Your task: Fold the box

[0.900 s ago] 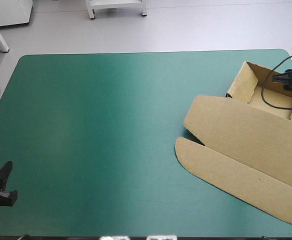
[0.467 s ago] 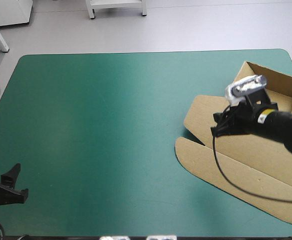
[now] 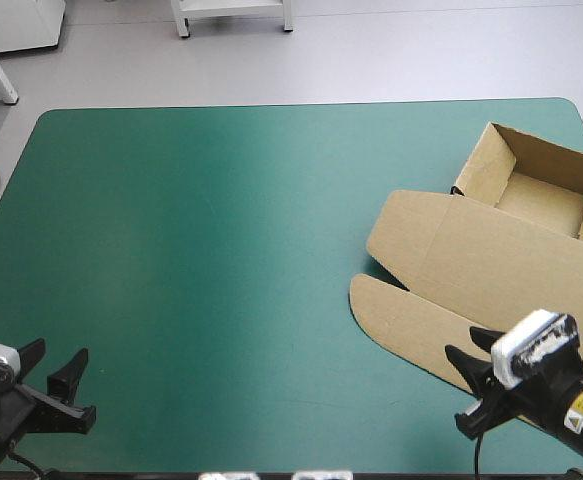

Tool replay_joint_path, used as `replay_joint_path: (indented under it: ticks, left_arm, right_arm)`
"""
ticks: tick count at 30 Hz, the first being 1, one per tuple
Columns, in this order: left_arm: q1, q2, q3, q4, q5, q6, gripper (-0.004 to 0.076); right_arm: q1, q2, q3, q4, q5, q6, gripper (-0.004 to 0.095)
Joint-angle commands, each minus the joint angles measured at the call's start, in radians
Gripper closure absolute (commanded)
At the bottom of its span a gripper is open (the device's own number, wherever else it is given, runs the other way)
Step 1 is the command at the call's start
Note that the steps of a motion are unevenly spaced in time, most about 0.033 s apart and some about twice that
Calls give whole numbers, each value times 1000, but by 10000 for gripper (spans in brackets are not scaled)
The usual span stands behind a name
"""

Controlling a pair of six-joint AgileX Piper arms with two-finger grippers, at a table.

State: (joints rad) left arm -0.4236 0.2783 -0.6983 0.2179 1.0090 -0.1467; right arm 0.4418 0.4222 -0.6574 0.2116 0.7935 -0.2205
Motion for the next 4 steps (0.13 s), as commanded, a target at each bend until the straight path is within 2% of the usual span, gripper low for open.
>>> replay_joint_path:
  ticks: [1,4]
  left_arm:
    - [-7,-71,45,-33,-112,-10,344]
    - [-7,-123,101,-56,-137,-5,351]
  right_arm:
    - [2,-108,73,33,-92,-23,546]
    - [2,-191,158,37,-100,-69,582]
